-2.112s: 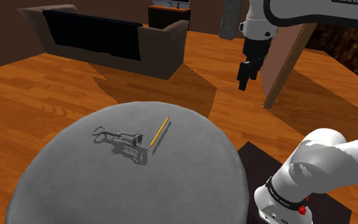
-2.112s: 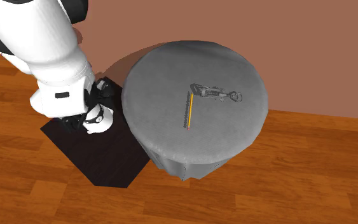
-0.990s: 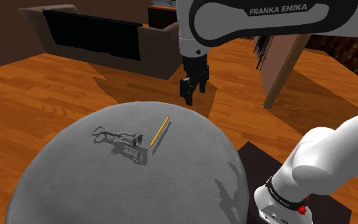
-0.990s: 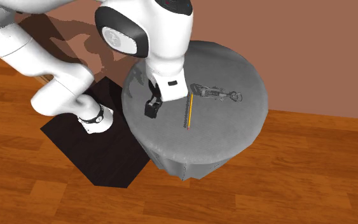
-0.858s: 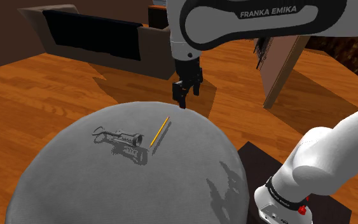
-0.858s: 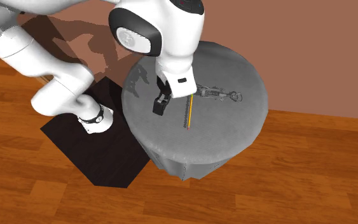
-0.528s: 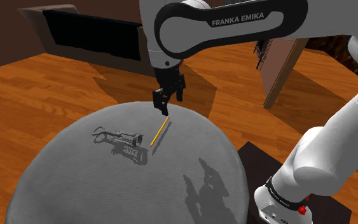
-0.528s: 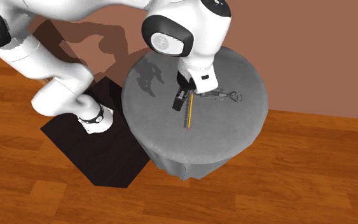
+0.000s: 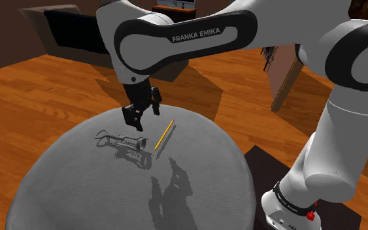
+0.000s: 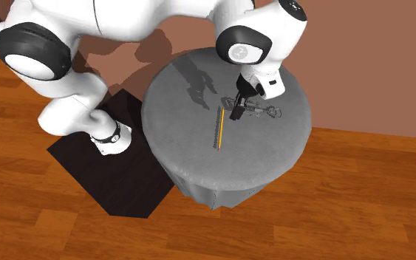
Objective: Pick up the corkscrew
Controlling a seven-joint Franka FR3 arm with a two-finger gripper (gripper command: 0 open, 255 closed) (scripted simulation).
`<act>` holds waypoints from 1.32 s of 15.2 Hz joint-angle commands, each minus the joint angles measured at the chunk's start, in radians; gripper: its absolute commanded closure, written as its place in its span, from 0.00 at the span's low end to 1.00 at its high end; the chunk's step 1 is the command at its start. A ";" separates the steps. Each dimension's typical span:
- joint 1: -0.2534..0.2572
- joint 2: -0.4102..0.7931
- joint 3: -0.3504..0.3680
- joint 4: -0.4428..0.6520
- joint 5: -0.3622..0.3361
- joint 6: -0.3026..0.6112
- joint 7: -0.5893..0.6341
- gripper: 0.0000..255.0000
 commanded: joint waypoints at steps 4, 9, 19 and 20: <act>0.091 0.210 0.018 0.228 -0.071 -0.050 0.061 0.00; 0.119 0.274 0.015 0.266 -0.092 -0.032 0.074 0.00; 0.116 0.282 0.012 0.215 -0.097 0.025 0.079 1.00; 0.116 0.282 0.012 0.215 -0.097 0.025 0.079 1.00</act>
